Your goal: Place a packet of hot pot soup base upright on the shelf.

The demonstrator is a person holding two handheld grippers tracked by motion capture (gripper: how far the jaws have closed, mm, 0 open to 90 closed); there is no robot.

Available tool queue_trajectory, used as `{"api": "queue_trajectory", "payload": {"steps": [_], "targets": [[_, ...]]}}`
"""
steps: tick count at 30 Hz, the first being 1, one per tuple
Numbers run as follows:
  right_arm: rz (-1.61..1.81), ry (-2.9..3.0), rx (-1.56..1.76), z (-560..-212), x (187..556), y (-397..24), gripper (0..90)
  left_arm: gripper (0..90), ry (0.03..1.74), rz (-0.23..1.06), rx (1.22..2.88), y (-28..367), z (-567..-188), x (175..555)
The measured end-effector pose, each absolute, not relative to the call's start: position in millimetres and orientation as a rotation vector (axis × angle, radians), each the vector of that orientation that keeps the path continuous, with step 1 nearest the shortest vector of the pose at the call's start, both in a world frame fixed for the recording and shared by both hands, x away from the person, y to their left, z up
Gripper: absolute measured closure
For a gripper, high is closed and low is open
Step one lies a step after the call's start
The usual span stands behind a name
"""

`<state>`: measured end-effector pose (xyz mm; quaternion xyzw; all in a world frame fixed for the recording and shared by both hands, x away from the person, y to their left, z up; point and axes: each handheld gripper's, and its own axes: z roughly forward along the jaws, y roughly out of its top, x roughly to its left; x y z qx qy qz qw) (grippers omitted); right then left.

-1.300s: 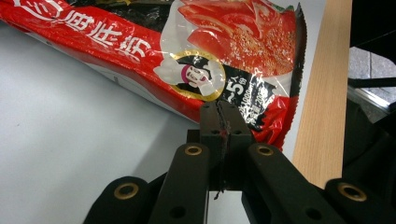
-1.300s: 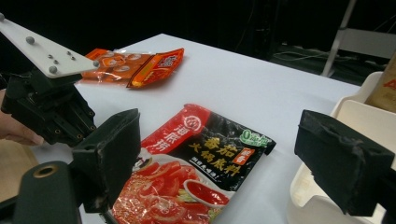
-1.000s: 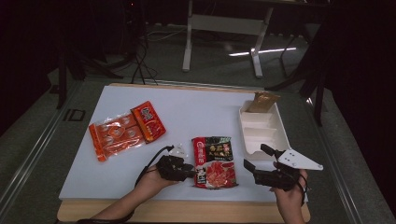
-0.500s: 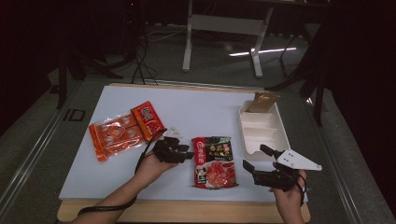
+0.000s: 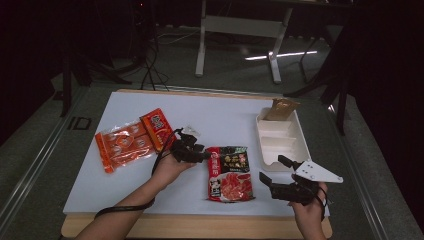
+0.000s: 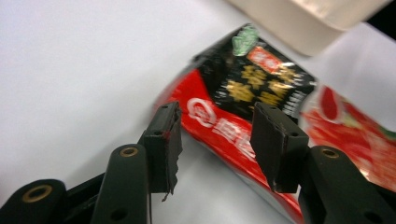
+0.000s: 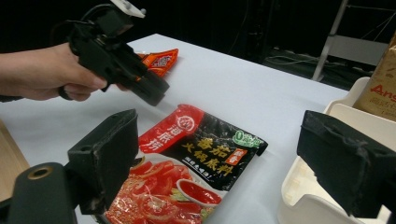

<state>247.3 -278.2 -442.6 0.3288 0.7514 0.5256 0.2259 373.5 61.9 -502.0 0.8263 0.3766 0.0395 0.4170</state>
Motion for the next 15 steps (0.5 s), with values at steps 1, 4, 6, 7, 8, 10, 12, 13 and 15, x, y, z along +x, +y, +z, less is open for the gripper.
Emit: {"api": "queue_trajectory", "payload": {"steps": [1,4,6,7,8,10,12,13,15], "targets": [[1.452,2.073,0.908,-443,247,-278,12.6,49.7,0.962,0.107,2.077,60,-504,377],[1.447,2.078,0.905,-443,248,-278,12.6,46.2,0.975,0.135,2.064,55,-508,383],[1.45,2.082,0.909,-444,248,-279,12.6,45.7,0.988,0.139,2.069,52,-512,387],[1.446,2.084,0.909,-444,249,-278,12.8,43.7,0.992,0.132,2.062,50,-515,389],[1.447,2.09,0.911,-445,249,-278,12.8,43.4,0.987,0.128,2.066,49,-518,391],[1.444,2.093,0.908,-445,249,-278,12.8,43.0,0.991,0.129,2.051,49,-521,394],[1.445,2.1,0.903,-446,249,-277,12.9,43.0,1.016,0.101,2.038,50,-524,399],[1.445,2.105,0.902,-446,249,-277,12.9,43.0,1.026,0.095,2.029,50,-526,400],[1.448,2.11,0.904,-447,250,-277,12.9,43.1,1.03,0.071,2.049,49,-530,403]]}}
